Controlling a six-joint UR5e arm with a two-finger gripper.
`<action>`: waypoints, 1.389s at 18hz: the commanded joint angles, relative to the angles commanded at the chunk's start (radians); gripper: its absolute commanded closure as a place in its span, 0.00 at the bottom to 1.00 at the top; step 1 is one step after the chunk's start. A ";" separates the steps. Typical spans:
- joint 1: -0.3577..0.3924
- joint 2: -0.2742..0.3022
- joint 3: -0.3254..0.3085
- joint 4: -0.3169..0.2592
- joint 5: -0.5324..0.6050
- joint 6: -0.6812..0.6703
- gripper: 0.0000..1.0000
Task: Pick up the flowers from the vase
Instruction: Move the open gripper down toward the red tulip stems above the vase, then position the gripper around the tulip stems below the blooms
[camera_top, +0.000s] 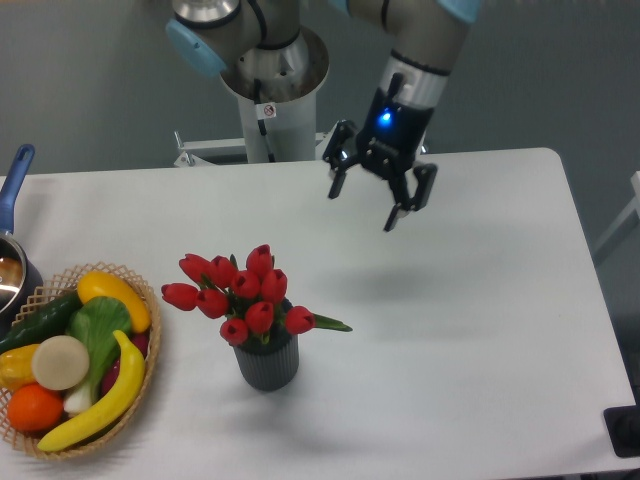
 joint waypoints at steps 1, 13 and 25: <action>0.000 -0.017 -0.003 0.019 -0.055 0.002 0.00; -0.086 -0.141 0.029 0.046 -0.275 0.000 0.00; -0.130 -0.282 0.126 0.048 -0.284 0.008 0.00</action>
